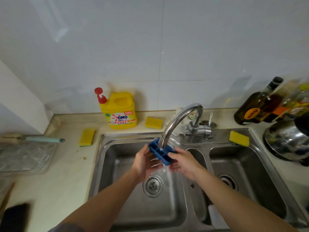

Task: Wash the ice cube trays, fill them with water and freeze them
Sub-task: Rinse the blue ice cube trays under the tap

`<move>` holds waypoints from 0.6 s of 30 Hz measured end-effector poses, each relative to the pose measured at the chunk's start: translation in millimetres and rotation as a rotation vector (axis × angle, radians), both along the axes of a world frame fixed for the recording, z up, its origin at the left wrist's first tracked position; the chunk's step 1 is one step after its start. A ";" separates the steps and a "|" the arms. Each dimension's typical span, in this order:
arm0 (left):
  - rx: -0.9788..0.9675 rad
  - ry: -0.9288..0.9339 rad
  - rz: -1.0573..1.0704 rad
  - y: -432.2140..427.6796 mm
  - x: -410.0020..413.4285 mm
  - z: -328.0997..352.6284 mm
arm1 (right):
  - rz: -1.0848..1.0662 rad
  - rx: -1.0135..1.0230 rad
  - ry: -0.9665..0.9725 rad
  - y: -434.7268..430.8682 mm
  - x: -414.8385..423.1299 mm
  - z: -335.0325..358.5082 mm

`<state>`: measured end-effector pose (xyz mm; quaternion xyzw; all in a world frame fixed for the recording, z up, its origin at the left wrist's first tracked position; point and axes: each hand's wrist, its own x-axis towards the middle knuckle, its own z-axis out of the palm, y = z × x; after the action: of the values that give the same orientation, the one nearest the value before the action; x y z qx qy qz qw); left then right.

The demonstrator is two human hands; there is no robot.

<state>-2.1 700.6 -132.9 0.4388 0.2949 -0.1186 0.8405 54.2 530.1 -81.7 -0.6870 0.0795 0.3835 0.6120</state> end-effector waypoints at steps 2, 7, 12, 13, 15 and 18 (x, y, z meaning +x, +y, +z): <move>-0.002 0.028 0.045 5.4 -0.8 0.9 | 0.007 -0.027 -0.062 -1.7 8.5 5.3; 0.221 0.093 -0.121 6.5 5.9 8.6 | 0.069 -0.028 -0.184 0.0 18.8 8.9; 0.269 0.141 -0.042 1.4 13.6 9.9 | 0.119 -0.054 -0.271 6.5 21.3 2.6; 0.290 0.139 -0.024 1.6 14.9 9.4 | 0.110 -0.053 -0.240 7.8 20.1 -1.3; 0.345 0.130 -0.019 2.9 15.7 11.2 | 0.051 -0.060 -0.131 11.0 15.4 -9.8; 0.394 0.084 -0.105 4.7 14.3 16.4 | -0.046 -0.067 -0.016 17.6 8.6 -18.6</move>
<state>12.3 705.3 -116.4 0.6041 0.3237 -0.1206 0.7182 62.8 547.7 -100.2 -0.7081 0.1033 0.3607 0.5981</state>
